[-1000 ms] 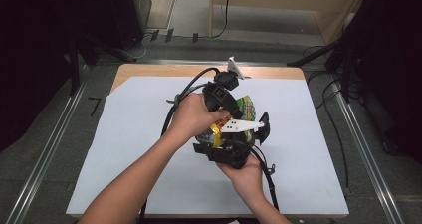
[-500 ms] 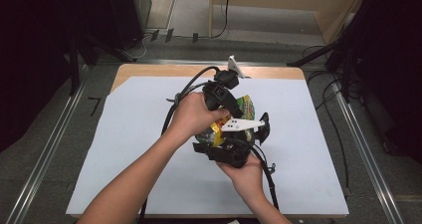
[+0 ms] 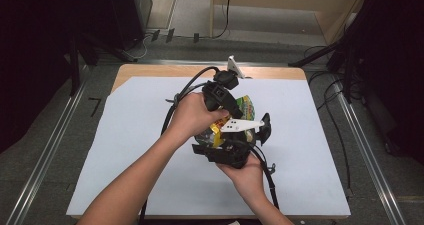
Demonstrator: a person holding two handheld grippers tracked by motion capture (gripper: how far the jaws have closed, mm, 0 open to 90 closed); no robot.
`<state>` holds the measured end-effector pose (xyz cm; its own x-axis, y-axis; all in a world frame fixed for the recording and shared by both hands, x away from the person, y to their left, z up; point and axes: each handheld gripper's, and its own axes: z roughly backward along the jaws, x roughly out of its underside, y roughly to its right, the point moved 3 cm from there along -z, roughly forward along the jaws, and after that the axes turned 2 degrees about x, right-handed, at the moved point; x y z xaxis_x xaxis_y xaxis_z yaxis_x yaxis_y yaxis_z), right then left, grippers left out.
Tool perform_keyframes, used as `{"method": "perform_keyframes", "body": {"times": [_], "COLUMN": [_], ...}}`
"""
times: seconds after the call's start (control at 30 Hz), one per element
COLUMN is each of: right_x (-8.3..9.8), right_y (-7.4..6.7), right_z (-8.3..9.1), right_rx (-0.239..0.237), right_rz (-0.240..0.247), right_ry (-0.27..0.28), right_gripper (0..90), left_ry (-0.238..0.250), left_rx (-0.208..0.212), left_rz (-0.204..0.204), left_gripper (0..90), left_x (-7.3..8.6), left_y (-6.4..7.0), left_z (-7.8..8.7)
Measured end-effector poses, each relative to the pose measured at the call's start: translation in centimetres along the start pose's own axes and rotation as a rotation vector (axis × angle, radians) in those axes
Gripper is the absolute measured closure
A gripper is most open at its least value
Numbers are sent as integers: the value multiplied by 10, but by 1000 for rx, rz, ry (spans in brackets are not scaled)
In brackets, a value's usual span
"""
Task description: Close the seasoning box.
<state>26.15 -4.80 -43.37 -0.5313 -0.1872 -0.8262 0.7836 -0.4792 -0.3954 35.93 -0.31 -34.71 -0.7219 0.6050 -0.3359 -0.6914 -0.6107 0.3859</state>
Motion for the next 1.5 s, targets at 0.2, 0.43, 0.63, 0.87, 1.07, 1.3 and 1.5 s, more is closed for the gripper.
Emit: {"method": "perform_keyframes", "body": {"times": [0.2,0.43,0.63,0.87,1.07,1.3,1.5], "right_x": [0,-1,0,5,10,15,19], "right_y": [-1,-1,-2,0,-1,-2,-6], "right_z": [-1,0,0,-4,-7,-10,-15], "right_rx": [7,18,7,10,21,32,49], "right_rz": [21,16,-8,-22,-8,16,64], "right_ry": [-6,0,-3,2,-5,-7,-20], "right_gripper": [655,661,661,662,664,666,660], "left_ry": [2,5,-7,-17,-15,20,60], "left_rx": [6,10,11,-1,2,19,40], "left_rz": [1,-4,2,-4,-7,-16,-20], "left_gripper": [792,792,790,789,791,793,802], "left_x": [2,1,1,3,7,16,26], "left_y": [0,1,1,-1,-2,-4,-8], "left_z": [0,1,-1,-7,-9,-9,-6]}}
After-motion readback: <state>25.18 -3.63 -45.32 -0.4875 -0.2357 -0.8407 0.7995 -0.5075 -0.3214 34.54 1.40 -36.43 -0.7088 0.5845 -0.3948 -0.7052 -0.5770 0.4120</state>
